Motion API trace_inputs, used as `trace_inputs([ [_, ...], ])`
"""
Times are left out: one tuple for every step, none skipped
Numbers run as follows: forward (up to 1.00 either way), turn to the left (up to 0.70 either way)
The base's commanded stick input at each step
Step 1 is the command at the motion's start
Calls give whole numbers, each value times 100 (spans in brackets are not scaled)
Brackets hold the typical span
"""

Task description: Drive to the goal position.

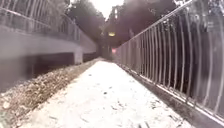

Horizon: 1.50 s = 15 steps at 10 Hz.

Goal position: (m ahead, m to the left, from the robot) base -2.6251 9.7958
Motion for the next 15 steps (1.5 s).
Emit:
trace_inputs([
  [50, 0],
  [50, 0],
  [50, 0],
  [50, 0],
  [50, 0],
  [50, 0],
  [50, 0],
  [50, 0],
  [50, 0],
  [50, 0],
  [50, 0],
  [50, 0],
  [50, 0],
  [50, 0],
  [50, 0],
])
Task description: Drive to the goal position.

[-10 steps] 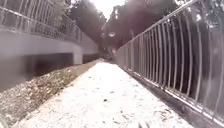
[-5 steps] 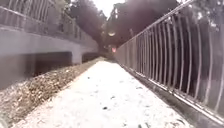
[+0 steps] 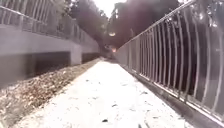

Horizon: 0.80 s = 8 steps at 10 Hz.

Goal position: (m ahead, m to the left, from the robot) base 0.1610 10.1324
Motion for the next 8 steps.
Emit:
trace_inputs([
  [50, 0],
  [50, 0],
  [50, 0],
  [50, 0],
  [50, 0],
  [50, 0],
  [50, 0],
  [50, 0],
])
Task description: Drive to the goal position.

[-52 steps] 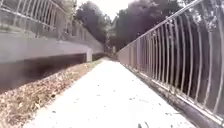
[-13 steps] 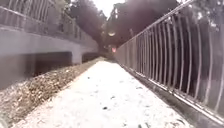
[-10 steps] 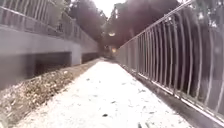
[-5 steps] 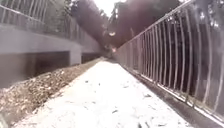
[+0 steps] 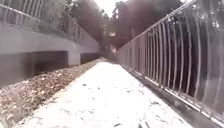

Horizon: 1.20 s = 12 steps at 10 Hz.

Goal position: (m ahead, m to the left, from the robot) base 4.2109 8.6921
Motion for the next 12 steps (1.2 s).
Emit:
trace_inputs([
  [50, 0],
  [50, 0],
  [50, 0],
  [50, 0],
  [50, 0],
  [50, 0],
  [50, 0],
  [50, 0],
  [50, 0],
  [50, 0],
  [50, 0],
  [50, 0],
])
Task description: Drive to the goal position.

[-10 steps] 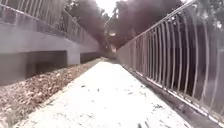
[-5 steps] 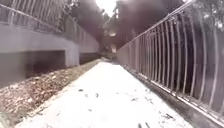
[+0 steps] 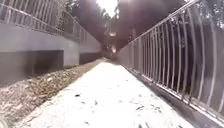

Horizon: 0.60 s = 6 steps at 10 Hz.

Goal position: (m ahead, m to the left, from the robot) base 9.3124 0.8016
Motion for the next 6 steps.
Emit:
trace_inputs([
  [50, 0],
  [50, 0],
  [50, 0],
  [50, 0],
  [50, 0],
  [50, 0],
])
